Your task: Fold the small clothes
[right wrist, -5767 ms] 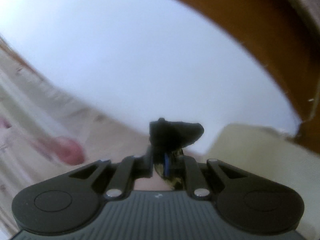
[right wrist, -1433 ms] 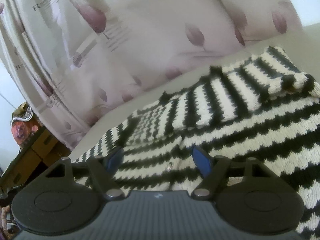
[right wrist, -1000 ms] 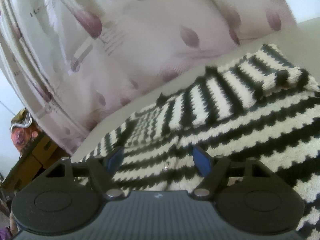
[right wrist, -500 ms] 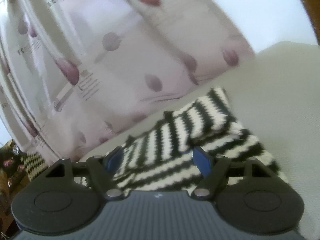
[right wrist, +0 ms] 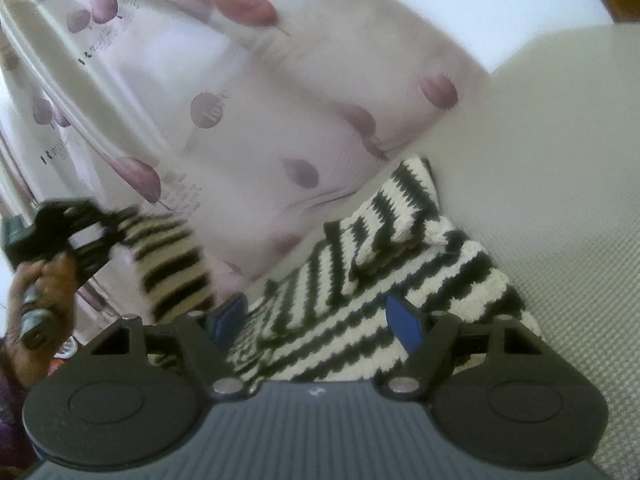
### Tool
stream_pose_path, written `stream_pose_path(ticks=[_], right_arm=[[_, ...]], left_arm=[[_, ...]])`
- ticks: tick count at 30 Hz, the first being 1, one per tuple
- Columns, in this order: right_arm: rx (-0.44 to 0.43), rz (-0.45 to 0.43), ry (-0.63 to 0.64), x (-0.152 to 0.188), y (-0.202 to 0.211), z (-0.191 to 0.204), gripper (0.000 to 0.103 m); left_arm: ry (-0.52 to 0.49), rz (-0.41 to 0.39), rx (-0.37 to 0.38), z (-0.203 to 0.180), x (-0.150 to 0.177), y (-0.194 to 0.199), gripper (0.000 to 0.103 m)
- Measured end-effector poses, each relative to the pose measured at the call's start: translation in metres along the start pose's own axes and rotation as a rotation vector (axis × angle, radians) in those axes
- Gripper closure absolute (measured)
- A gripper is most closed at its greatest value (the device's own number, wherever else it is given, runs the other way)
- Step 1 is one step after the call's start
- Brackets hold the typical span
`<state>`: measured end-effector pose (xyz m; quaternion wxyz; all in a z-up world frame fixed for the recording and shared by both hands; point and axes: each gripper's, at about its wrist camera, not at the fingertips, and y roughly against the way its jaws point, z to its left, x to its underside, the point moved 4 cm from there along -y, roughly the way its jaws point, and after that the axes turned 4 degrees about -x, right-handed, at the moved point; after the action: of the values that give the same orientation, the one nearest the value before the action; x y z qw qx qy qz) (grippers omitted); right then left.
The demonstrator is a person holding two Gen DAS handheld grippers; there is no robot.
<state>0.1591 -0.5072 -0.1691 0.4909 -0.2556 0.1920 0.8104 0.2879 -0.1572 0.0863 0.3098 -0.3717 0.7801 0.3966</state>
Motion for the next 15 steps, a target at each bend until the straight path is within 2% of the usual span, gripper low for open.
stream_pose_path(ticks=[7, 15], right_arm=[[-0.054, -0.038, -0.157, -0.003, 0.008, -0.024, 0.027], [-0.091, -0.049, -0.180, -0.004, 0.010, -0.028, 0.027]], left_arm=[[-0.050, 0.121, 0.066, -0.058, 0.065, -0.068, 0.098], [-0.102, 0.249, 0.085, -0.073, 0.134, -0.127, 0.098]])
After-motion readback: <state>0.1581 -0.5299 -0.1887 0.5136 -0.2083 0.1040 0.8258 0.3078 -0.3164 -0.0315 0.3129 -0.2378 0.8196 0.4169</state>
